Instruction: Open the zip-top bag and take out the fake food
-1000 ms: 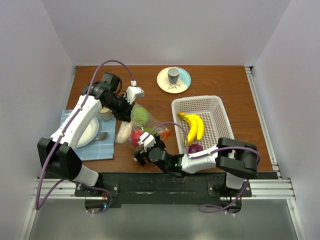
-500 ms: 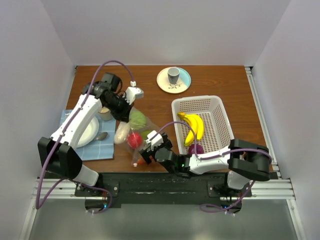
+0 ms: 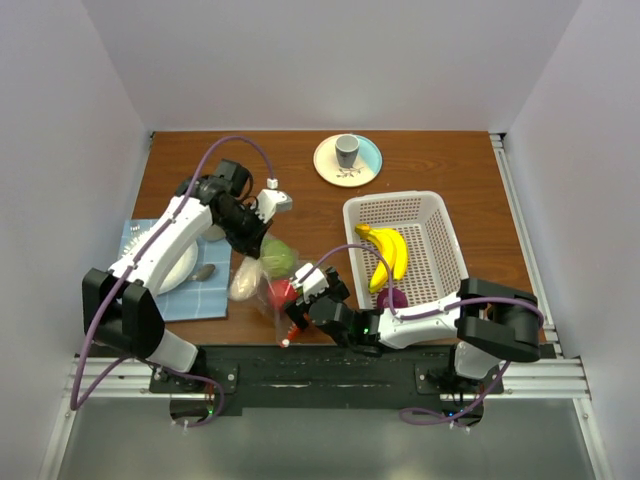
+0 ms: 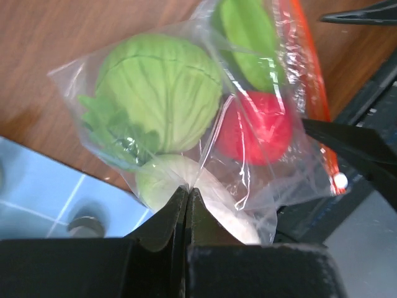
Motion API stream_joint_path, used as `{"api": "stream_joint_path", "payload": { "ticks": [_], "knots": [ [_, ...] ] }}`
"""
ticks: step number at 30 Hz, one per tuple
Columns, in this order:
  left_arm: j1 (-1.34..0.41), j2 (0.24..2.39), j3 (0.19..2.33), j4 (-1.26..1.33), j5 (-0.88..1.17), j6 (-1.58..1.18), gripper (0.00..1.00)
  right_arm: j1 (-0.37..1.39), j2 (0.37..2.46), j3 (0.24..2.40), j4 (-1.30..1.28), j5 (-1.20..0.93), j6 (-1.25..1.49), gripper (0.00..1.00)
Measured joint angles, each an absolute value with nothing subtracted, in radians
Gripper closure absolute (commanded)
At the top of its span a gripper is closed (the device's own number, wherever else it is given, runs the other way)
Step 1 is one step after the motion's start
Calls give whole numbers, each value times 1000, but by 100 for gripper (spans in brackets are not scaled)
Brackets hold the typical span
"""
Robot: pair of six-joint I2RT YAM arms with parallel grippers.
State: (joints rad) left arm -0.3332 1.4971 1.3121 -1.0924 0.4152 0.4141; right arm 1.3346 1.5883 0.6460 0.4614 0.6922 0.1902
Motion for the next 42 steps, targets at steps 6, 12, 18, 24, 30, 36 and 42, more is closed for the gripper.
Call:
{"api": "stream_joint_path", "payload": {
  "ticks": [6,12,18,24,30,36,42],
  "knots": [
    [-332,1509,1277,-1028,316,434,100,1335,1588,646,441,703,175,1],
    [-332,1511,1240,-1001,254,439,100,1327,1590,646,428,741,173,5],
    [-332,1510,1224,-973,192,450,100,1325,1507,579,399,709,229,25],
    [-332,1515,1173,-945,154,457,100,1330,1307,461,397,638,293,49],
    [-332,1526,1173,-933,151,457,100,1330,1395,456,405,593,323,56],
    [-334,1526,1173,-933,147,457,100,1330,1521,491,422,575,324,53],
    [-336,1526,1173,-933,144,457,100,1330,1563,554,469,565,318,51]
  ]
}}
